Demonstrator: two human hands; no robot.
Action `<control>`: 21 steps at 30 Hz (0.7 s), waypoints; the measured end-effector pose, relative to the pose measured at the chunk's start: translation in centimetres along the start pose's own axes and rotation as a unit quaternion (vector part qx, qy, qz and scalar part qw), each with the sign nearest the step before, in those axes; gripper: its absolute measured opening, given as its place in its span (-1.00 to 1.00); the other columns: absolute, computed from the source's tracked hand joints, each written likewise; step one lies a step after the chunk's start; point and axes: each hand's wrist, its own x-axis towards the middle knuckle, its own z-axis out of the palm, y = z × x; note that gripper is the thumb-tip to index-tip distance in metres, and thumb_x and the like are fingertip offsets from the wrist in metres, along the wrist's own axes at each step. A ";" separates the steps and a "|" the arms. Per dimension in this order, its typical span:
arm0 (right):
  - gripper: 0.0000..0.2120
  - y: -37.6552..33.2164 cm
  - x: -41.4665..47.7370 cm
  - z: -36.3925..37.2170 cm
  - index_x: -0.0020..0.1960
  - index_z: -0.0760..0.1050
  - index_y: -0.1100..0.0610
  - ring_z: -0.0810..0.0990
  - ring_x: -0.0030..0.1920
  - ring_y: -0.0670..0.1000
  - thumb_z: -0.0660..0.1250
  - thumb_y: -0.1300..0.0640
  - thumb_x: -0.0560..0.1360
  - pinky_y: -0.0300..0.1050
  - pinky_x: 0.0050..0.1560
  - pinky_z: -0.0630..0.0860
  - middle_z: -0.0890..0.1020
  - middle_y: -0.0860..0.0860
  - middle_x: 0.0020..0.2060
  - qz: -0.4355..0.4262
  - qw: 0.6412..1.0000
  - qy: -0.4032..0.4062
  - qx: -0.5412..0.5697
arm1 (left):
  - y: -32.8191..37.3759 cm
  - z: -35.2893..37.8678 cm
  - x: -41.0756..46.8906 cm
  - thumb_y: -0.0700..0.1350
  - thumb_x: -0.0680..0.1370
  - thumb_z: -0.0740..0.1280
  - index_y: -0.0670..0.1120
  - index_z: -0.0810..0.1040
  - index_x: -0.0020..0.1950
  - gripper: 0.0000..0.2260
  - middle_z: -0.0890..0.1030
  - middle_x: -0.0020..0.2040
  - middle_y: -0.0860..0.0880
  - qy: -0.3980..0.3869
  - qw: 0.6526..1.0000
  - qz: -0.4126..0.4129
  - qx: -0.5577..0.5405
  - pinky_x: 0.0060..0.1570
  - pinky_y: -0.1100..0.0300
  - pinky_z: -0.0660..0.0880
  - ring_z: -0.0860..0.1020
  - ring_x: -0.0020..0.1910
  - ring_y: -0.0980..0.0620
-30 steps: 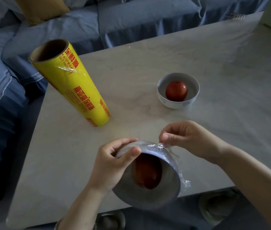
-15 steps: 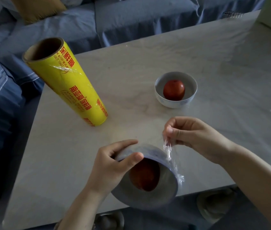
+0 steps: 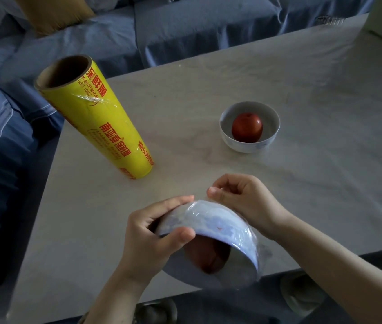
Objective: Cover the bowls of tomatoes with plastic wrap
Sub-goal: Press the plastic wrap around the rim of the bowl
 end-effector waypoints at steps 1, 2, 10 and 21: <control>-0.88 0.0 -0.1 0.1 -0.27 0.55 0.15 0.39 -0.37 -0.02 0.39 0.15 0.43 -0.20 -0.32 0.34 0.48 0.15 -0.38 0.011 1.000 -0.016 -0.002 | 0.0 0.0 0.0 0.43 0.18 0.38 0.28 0.65 -0.07 -0.58 0.68 -0.15 0.27 0.003 1.000 0.006 0.003 -0.14 0.43 0.49 0.63 -0.13 0.28; -0.88 0.0 -0.2 0.1 -0.27 0.56 0.13 0.42 -0.33 -0.01 0.39 0.13 0.43 -0.17 -0.29 0.37 0.52 0.13 -0.36 0.032 0.999 -0.032 -0.002 | 0.0 0.0 0.0 0.44 0.19 0.38 0.28 0.65 -0.07 -0.58 0.68 -0.15 0.27 0.005 1.000 0.009 0.004 -0.14 0.43 0.49 0.63 -0.13 0.27; -0.82 0.5 0.2 -2.6 -0.30 0.55 -0.05 0.52 -0.42 -0.25 0.44 0.20 0.39 -0.47 -0.33 0.41 0.60 -0.15 -0.45 0.034 0.986 0.073 -0.149 | -0.3 -0.1 0.1 0.43 0.19 0.38 0.18 0.69 -0.11 -0.55 0.69 -0.17 0.21 0.031 0.999 -0.009 -0.011 -0.16 0.44 0.48 0.64 -0.16 0.26; -0.35 -1.4 -3.4 -1.1 0.28 0.39 -0.16 0.50 0.14 -0.30 0.37 -0.30 0.23 -0.33 0.16 0.44 0.57 -0.27 0.12 -0.087 0.973 -0.118 -0.180 | -0.6 0.4 0.4 0.11 0.23 0.34 0.04 0.62 -0.10 -0.69 0.67 -0.19 0.28 0.044 0.999 -0.020 0.013 -0.16 0.48 0.46 0.62 -0.16 0.31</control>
